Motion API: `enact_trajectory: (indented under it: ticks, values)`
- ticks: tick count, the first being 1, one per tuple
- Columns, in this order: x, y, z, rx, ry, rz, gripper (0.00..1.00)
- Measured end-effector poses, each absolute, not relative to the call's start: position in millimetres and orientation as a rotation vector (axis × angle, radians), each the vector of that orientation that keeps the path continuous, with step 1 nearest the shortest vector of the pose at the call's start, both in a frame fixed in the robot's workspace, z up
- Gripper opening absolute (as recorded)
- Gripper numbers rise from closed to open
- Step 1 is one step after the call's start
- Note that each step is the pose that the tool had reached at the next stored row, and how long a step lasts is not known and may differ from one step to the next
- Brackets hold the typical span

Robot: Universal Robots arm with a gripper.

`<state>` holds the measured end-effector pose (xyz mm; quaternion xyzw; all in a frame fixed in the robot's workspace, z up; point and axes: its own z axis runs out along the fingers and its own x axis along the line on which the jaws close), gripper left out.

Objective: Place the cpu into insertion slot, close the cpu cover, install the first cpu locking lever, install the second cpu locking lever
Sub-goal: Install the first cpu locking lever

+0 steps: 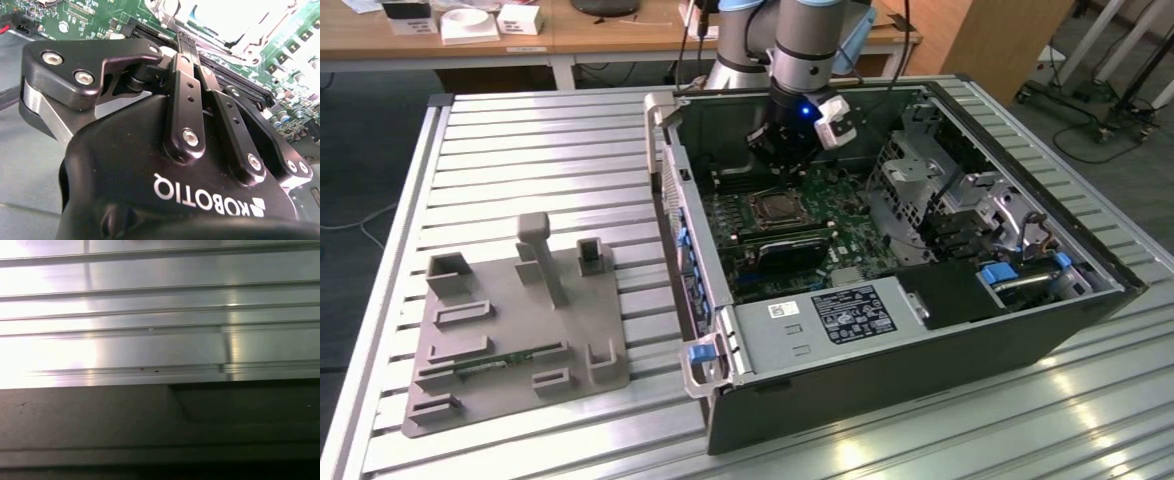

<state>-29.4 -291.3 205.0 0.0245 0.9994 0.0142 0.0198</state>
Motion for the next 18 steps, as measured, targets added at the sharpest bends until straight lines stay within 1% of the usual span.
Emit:
enact_trajectory:
  ticks: [18]
  values:
    - [-27.4,-291.2,203.5,0.068,3.101,0.046,0.10]
